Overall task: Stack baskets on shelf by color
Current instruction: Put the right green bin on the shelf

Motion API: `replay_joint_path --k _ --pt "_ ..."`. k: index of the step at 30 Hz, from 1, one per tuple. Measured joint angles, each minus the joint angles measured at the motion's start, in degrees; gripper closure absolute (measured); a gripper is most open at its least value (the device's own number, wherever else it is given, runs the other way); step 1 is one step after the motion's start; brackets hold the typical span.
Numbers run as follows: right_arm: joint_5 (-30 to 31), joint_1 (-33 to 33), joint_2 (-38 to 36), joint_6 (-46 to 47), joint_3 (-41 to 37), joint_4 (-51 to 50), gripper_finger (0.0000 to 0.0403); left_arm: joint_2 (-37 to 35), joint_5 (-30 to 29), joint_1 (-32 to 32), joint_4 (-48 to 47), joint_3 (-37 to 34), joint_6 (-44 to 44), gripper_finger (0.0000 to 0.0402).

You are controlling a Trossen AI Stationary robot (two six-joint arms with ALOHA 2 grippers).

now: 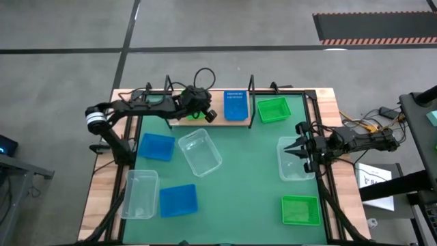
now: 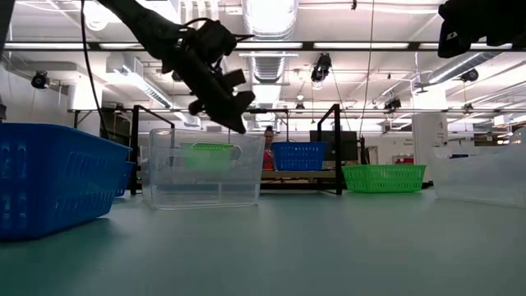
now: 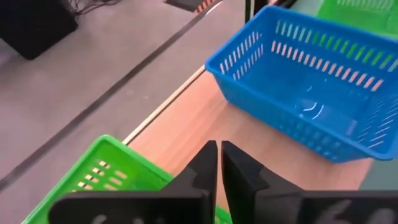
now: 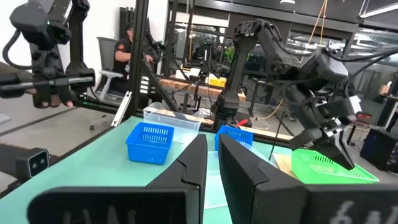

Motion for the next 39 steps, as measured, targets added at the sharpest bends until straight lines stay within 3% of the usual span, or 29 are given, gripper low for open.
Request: replay_joint_path --k 10,23,30,39 --pt "0.0 0.0 0.0 0.2 0.0 0.0 0.0369 2.6 -0.4 1.6 0.2 -0.3 -0.2 0.0401" --pt "0.0 0.0 0.0 1.3 0.0 -0.3 0.0369 -1.0 -8.8 3.2 -9.7 0.3 -2.9 0.0402" --pt "0.0 0.0 0.0 1.1 0.0 -0.3 0.0369 -3.9 2.9 1.5 -3.0 2.5 -10.7 0.0402" --pt "0.0 0.0 0.0 0.0 0.0 0.0 0.0369 1.9 3.9 1.4 -17.9 8.7 -22.9 0.0401"
